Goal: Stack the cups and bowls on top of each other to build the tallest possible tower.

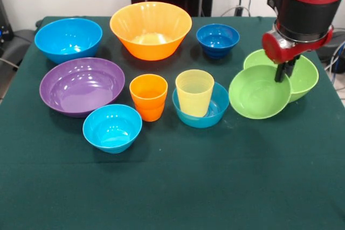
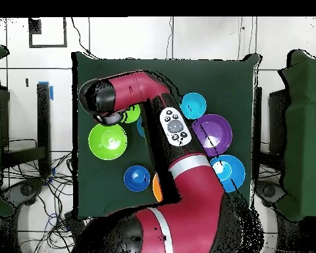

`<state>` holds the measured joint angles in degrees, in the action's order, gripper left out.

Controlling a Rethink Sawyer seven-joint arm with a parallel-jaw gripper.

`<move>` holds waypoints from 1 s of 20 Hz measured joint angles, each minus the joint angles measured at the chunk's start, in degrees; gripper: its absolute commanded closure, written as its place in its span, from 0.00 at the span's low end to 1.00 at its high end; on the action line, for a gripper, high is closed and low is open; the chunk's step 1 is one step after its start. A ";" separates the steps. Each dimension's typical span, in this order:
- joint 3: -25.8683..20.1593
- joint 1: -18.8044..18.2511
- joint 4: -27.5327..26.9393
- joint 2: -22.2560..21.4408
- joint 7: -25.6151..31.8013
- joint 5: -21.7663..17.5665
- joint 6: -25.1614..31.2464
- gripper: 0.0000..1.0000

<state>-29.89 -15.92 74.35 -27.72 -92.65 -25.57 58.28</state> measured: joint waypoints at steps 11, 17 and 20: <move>-0.33 -2.12 5.88 -6.28 0.00 -0.68 0.01 1.00; -0.61 -3.43 6.64 -8.24 0.00 -0.80 0.01 1.00; -0.80 -4.15 6.64 -8.17 0.00 -0.84 0.01 1.00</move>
<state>-30.69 -20.07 80.98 -35.89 -92.65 -26.41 58.29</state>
